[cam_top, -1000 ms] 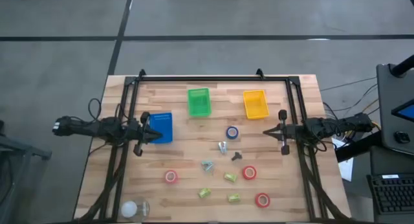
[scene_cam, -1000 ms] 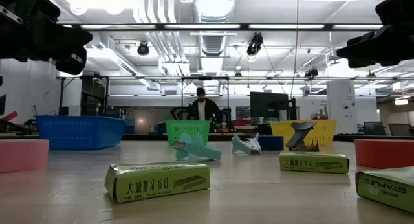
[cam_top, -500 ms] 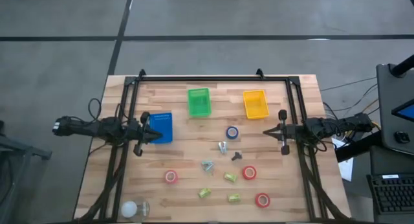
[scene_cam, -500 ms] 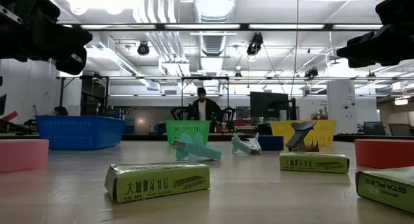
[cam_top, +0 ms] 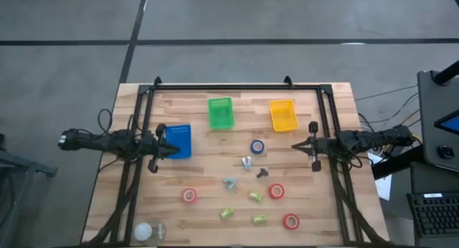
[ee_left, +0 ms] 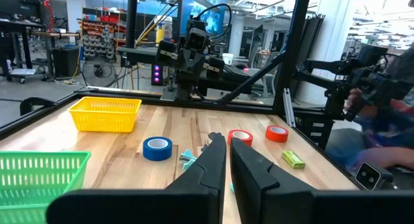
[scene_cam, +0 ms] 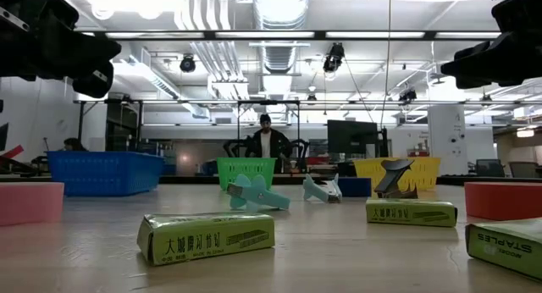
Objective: Pick and place Stapler, Stapler remover, tape
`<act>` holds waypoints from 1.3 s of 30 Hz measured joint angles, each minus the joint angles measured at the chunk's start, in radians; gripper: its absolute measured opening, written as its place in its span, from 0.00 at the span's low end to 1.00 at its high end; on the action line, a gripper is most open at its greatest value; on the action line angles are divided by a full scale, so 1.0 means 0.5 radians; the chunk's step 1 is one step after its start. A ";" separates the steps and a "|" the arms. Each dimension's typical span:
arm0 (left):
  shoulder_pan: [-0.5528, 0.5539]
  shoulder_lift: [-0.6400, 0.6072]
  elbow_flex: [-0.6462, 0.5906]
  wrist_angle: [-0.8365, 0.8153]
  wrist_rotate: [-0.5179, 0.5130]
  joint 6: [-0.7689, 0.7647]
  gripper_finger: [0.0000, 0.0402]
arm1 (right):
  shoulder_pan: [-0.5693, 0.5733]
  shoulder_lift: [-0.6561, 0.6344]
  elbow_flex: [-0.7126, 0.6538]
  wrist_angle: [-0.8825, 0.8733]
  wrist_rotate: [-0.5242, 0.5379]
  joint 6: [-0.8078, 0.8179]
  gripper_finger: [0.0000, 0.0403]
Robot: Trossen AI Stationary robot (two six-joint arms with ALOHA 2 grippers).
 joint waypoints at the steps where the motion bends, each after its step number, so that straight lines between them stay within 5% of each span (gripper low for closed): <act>1: -0.001 0.000 -0.001 0.000 0.000 0.000 0.06 | 0.000 0.000 0.000 0.007 0.000 0.000 0.02; 4: -0.001 -0.001 0.000 0.000 -0.001 0.000 0.06 | 0.000 0.002 0.000 0.142 -0.015 0.073 0.02; 10: 0.000 0.000 -0.001 0.000 0.000 0.001 0.06 | 0.000 0.004 -0.005 0.735 -0.010 0.836 0.02; 15: 0.000 0.000 -0.001 0.000 0.000 0.000 0.06 | -0.001 0.130 -0.014 0.772 0.033 1.137 0.02; 20: 0.000 0.000 0.000 0.000 0.000 0.001 0.06 | 0.000 0.488 -0.016 0.695 0.037 1.525 0.10; 27: 0.000 0.000 0.000 0.000 -0.001 0.001 0.06 | 0.000 1.236 0.117 0.830 0.172 1.734 0.36; 34: 0.000 0.000 0.000 0.000 -0.001 0.000 0.06 | 0.059 1.840 0.322 0.834 -0.484 2.123 0.51; 39: -0.001 0.000 0.000 0.000 0.000 0.001 0.06 | 0.248 2.150 0.502 0.639 -0.656 2.361 0.52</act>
